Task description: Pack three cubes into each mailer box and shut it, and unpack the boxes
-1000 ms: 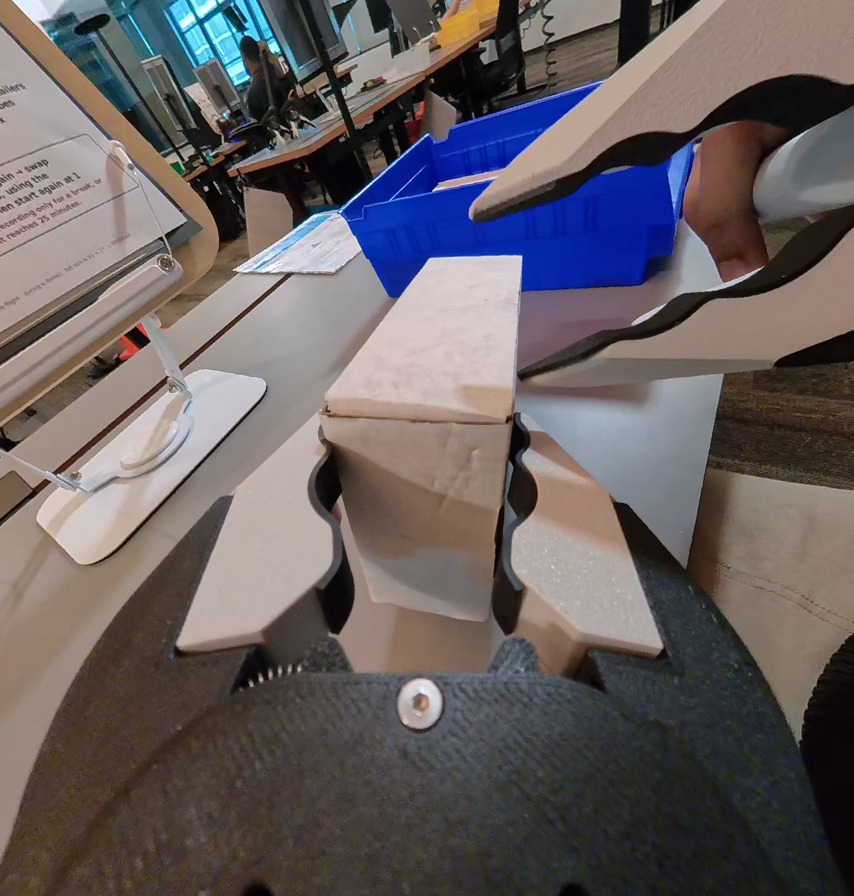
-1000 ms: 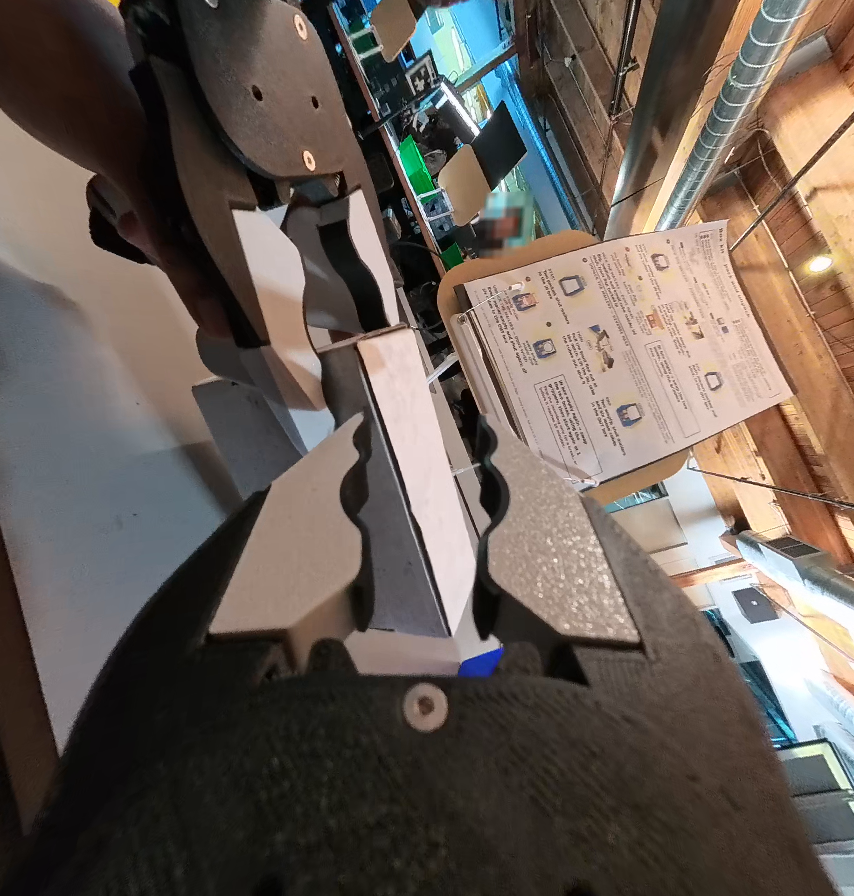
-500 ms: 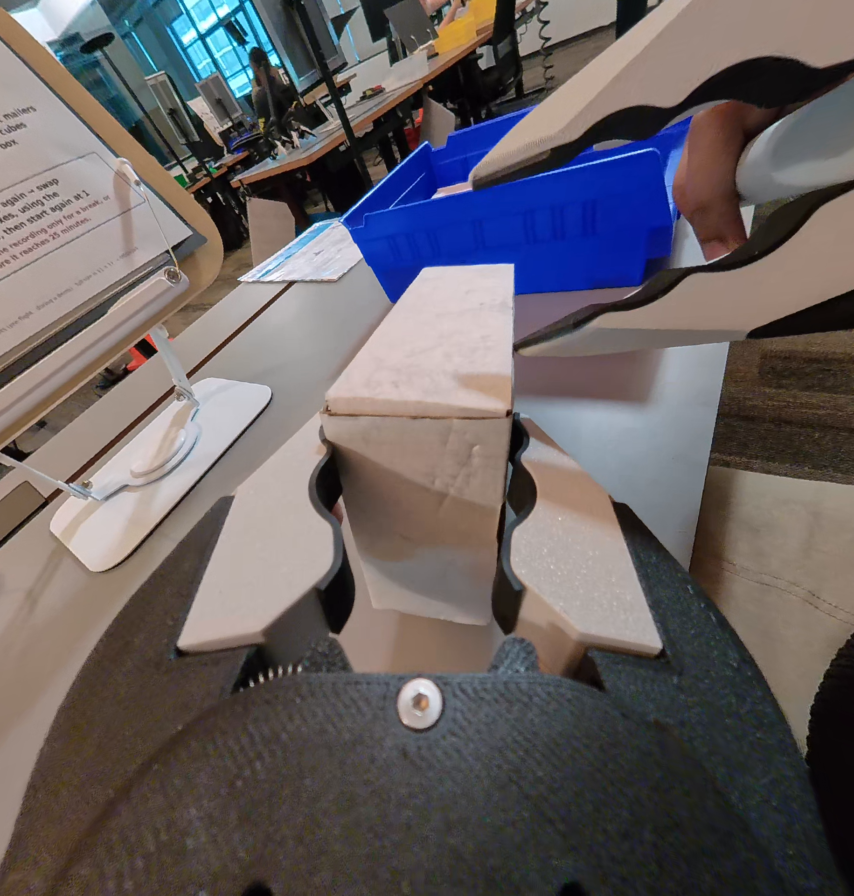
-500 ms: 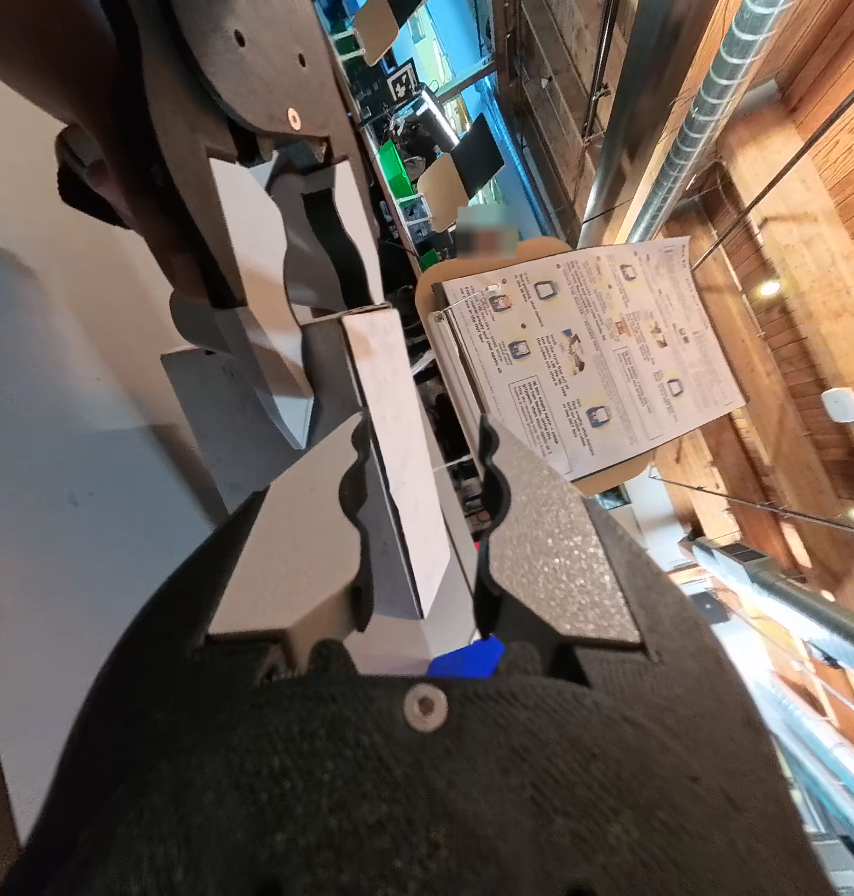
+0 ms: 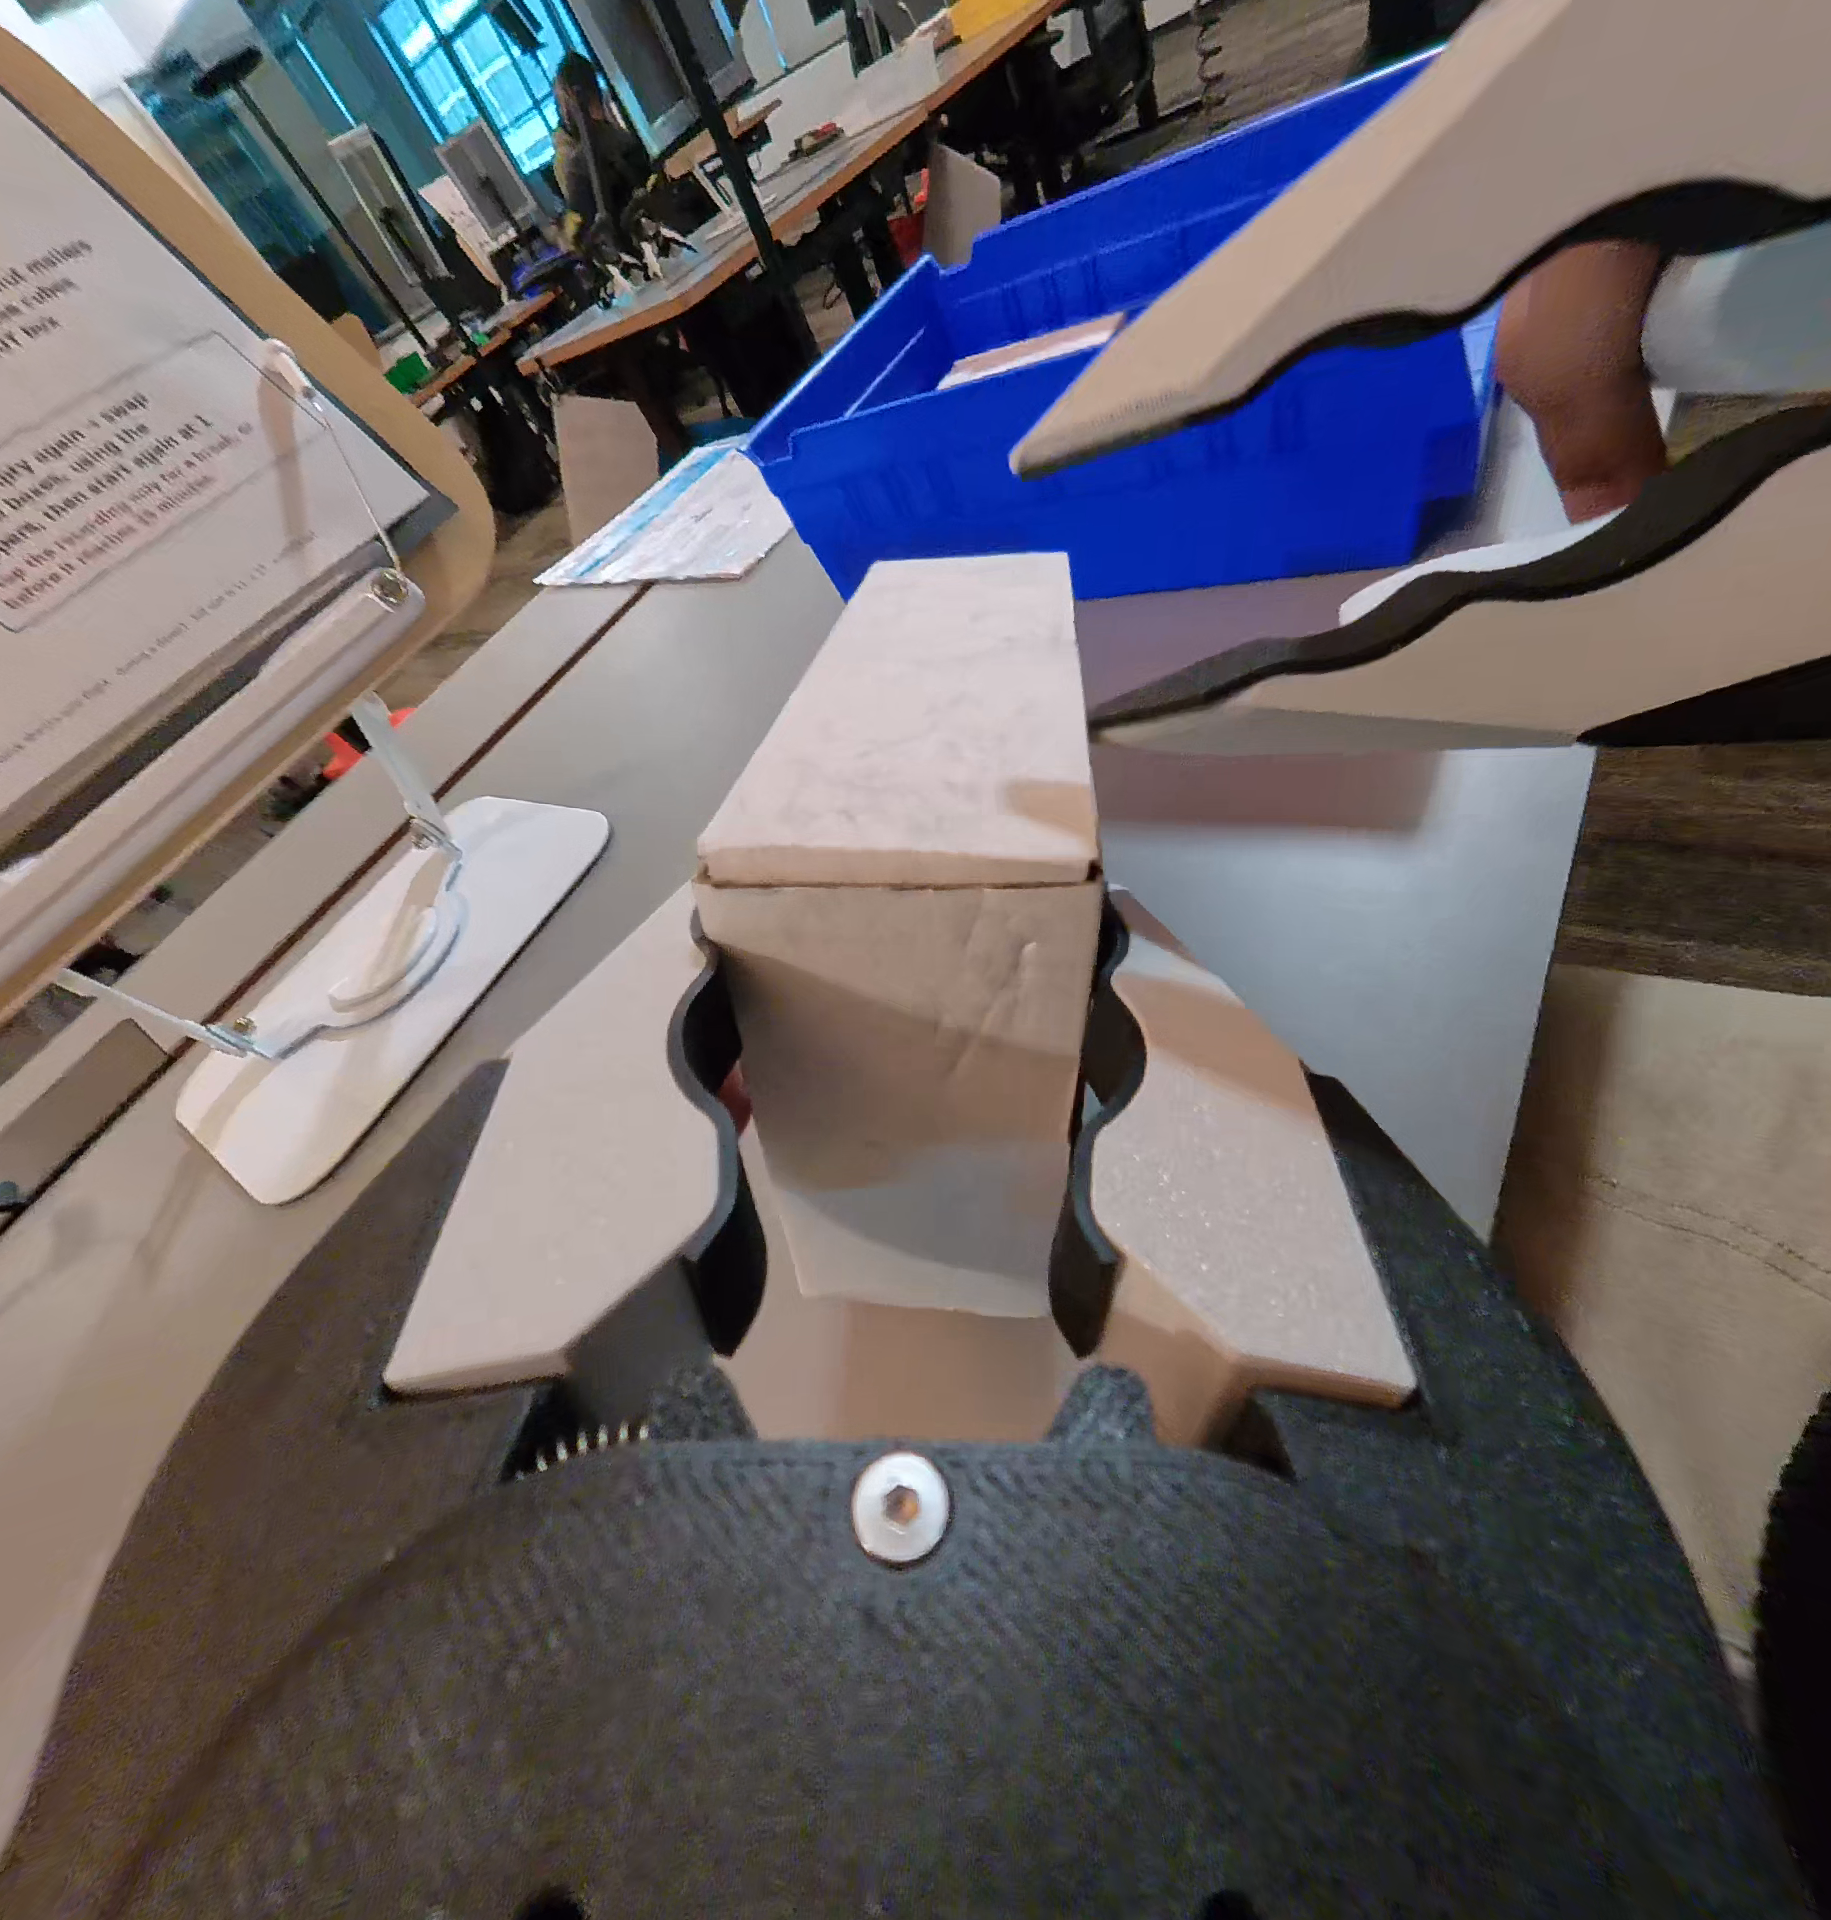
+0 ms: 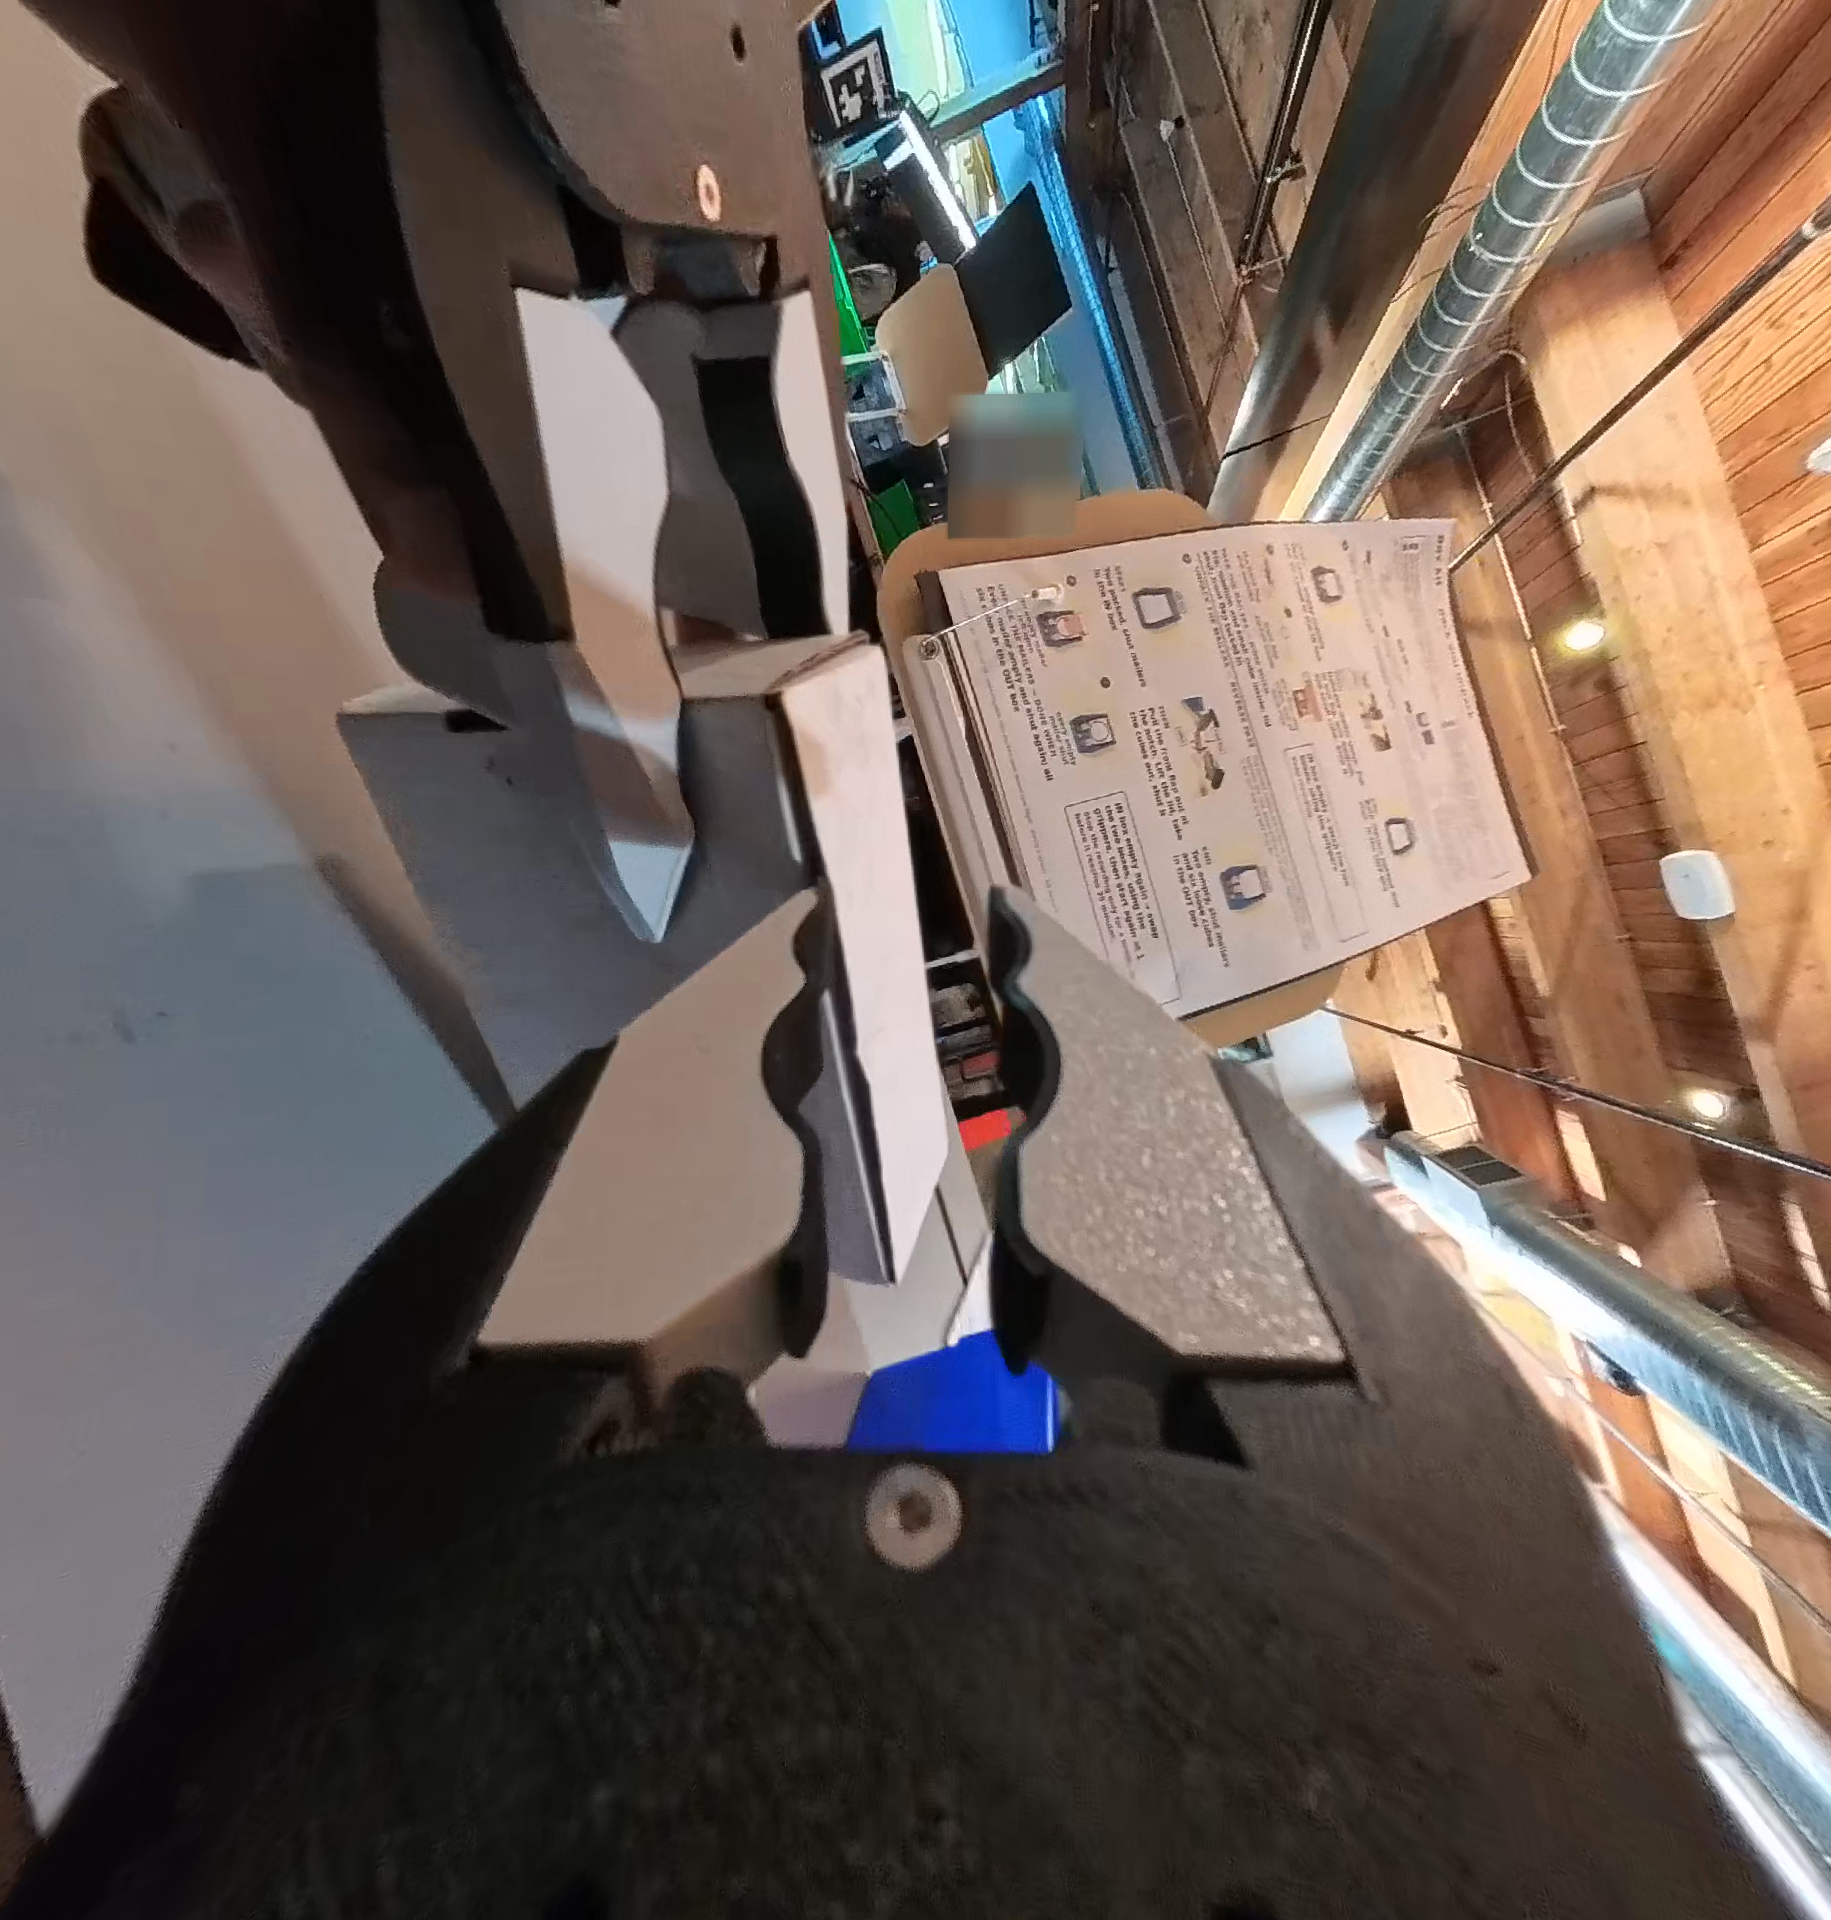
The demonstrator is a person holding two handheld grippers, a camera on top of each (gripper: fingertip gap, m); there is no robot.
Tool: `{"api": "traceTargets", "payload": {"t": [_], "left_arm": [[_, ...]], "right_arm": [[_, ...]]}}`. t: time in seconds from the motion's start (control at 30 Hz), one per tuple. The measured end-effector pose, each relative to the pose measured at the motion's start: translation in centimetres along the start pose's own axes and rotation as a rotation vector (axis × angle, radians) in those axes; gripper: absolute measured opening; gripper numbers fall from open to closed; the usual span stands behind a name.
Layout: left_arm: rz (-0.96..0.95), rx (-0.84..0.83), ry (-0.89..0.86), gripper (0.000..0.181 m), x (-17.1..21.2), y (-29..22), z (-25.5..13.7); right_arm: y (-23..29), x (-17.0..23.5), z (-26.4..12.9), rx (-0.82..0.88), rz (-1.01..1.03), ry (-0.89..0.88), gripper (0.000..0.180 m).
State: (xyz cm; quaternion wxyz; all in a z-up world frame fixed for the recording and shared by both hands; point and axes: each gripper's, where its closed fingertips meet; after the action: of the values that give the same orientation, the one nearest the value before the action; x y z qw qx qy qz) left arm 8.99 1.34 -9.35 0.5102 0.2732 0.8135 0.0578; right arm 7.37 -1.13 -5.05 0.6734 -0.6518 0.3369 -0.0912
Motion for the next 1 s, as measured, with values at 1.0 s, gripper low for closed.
{"api": "traceTargets", "payload": {"t": [1.0], "left_arm": [[0.021,0.015,0.001,0.064,-0.1,-0.9,0.2]], "right_arm": [[-0.2,0.6,0.1,-0.014,0.011,-0.031,0.028]]}}
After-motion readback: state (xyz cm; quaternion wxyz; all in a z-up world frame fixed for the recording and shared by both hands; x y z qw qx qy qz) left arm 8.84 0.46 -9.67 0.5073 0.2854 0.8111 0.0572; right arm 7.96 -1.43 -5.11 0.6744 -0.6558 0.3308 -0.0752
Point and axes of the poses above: each gripper's, where its closed fingertips meet, z out along the fingers, x out of its underside, y = z × x across the jaws, and after that the axes turned 13 degrees about y, right-handed
